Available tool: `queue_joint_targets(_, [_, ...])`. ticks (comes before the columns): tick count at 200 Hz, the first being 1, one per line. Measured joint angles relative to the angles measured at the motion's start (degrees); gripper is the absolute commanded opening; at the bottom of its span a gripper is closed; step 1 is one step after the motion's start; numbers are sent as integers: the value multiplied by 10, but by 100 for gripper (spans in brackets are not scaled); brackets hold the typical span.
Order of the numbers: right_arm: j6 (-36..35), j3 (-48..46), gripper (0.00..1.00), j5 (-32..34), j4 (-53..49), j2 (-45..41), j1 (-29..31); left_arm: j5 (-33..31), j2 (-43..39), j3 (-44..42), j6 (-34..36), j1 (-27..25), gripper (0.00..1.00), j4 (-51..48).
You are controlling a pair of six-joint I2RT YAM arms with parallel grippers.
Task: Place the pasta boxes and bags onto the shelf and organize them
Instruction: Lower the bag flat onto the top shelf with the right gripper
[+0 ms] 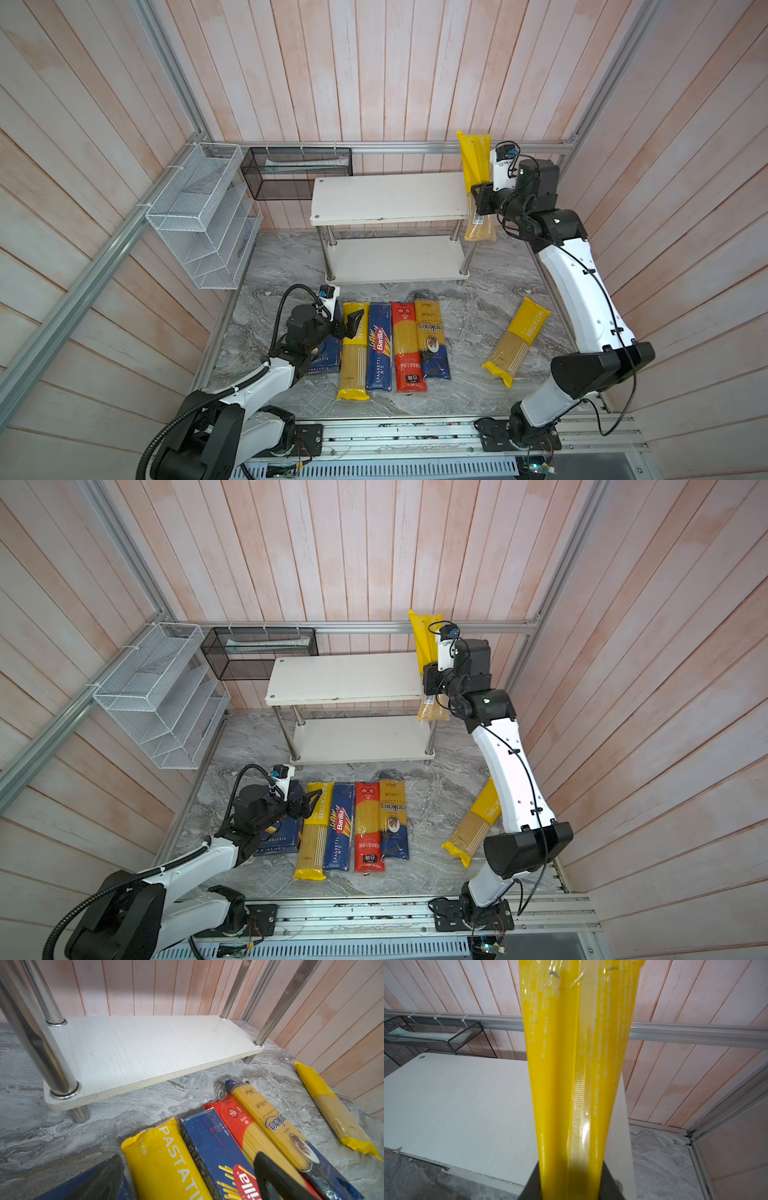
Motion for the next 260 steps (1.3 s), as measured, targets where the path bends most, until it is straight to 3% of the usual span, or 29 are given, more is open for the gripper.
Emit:
queue_joint_targets(73, [6,65,17,-15,-5,64,-12,0,-5,0,0,0,99,0])
queue_joint_targets(161, [14,96,24,-19,-4,93,-18,-4,-7,0,0,0,100,0])
queue_joint_targets(193, [19,111,35,-19,-4,109,-20,-5,-7,0,0,0,100,0])
queue_joint_targets(260, [40,125,47,-19,4,145,-21,-7,-7,0,0,0,100,0])
